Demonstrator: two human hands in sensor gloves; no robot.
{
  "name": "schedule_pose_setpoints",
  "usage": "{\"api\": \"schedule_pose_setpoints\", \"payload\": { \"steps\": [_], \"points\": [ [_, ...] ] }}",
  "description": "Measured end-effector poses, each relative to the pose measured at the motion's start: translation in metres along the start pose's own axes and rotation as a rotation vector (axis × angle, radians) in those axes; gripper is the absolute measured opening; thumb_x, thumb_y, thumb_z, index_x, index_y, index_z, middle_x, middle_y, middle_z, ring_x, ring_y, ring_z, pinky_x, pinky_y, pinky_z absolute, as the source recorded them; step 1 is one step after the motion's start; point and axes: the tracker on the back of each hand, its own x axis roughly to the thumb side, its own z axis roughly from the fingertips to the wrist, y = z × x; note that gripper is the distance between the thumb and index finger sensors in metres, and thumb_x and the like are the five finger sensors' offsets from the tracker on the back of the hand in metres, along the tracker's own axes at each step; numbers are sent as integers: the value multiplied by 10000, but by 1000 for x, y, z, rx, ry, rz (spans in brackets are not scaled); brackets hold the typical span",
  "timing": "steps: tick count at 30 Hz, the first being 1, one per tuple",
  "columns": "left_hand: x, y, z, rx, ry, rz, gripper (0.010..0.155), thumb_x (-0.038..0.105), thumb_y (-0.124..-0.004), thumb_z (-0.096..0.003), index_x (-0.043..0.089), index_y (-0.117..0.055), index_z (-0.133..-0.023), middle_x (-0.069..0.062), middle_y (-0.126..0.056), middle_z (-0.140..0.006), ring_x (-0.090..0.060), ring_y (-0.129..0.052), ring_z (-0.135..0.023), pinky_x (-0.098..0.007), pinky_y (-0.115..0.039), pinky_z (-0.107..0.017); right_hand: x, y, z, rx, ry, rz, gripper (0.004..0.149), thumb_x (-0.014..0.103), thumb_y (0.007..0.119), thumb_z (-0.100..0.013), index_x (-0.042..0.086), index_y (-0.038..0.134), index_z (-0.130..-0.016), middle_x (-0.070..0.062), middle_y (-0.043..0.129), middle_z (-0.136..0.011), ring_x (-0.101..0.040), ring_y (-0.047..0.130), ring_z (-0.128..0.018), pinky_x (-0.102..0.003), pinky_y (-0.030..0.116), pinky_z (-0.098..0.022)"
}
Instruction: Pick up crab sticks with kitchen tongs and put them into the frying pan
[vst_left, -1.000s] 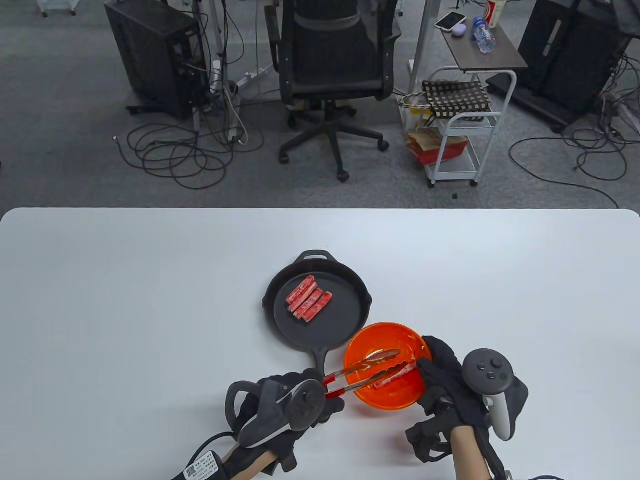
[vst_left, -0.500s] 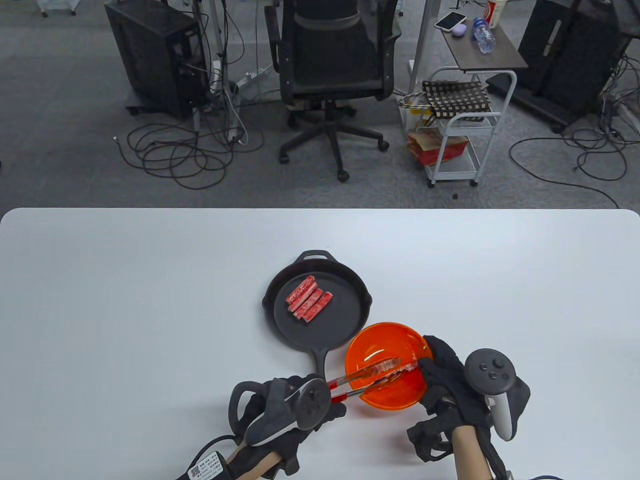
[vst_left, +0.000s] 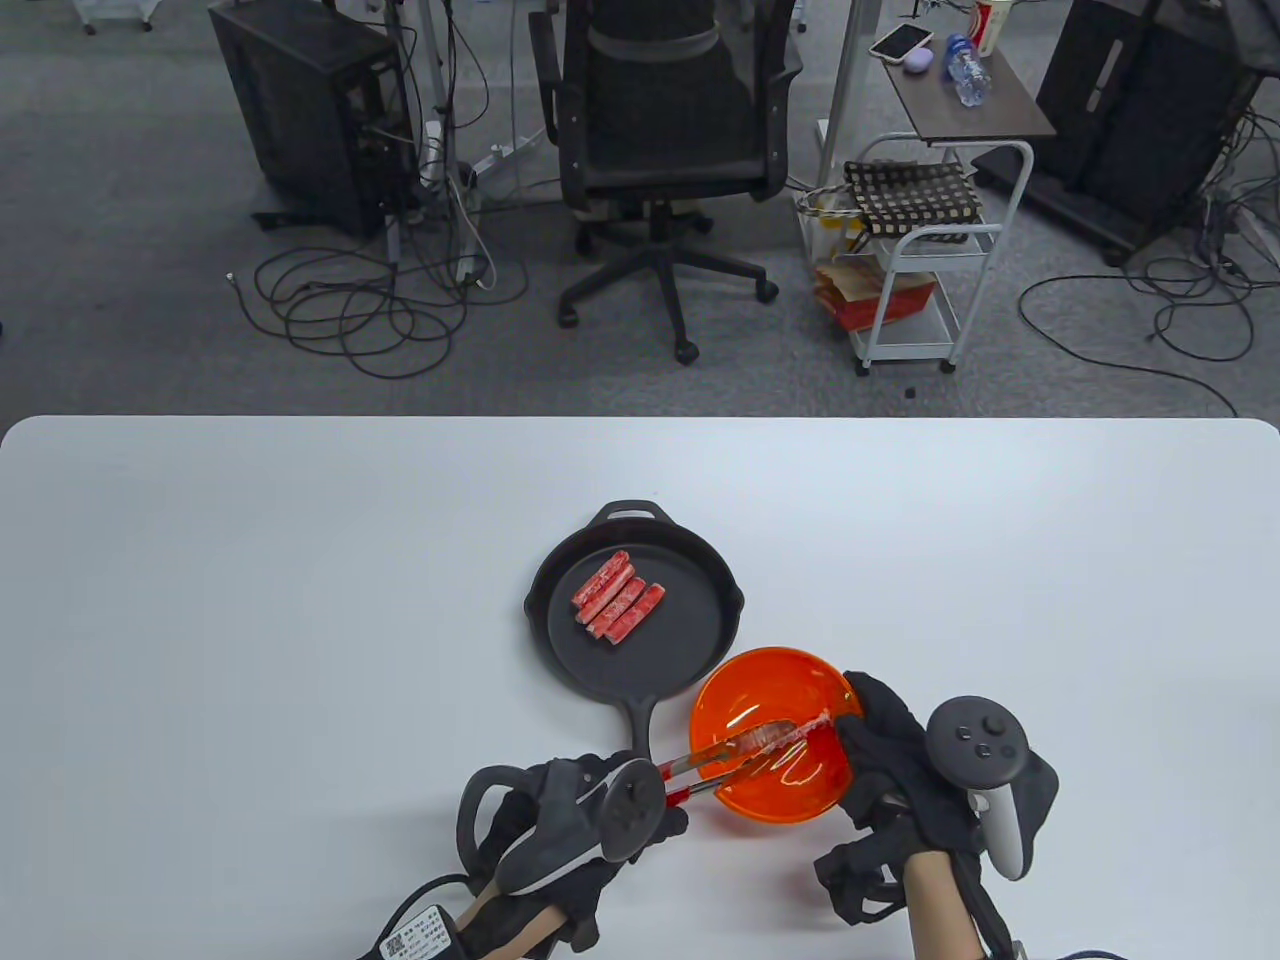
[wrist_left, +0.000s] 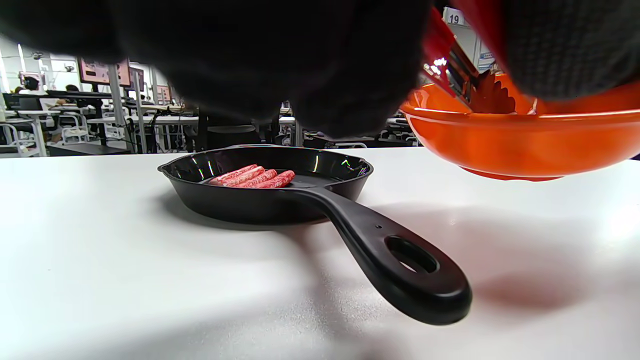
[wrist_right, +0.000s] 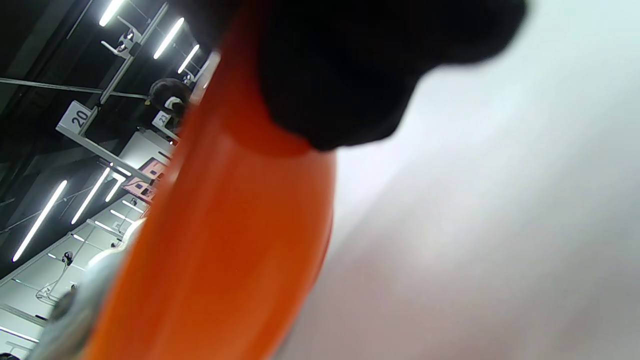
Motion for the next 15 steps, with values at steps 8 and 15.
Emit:
{"api": "schedule_pose_setpoints", "payload": {
  "steps": [8,15],
  "points": [
    [-1,2,2,48,5,15,757,785,-809,-338,164,-956,-744,115,-1068,-326,-116,-1019,-57,-409,-885,-169,0,0,0,-6,9,-15,530,218,697,-563,86,630,-1072,-197,839,-924,-218,991,-232,-182,894,-79],
    [-10,18,6,106,28,71,757,785,-809,-338,163,-957,-744,113,-1069,-327,-118,-1019,-58,-409,-885,-168,-3,-3,-1,-17,22,-32,529,216,698,-562,85,633,-1070,-199,840,-923,-218,991,-229,-181,894,-78]
  ]
}}
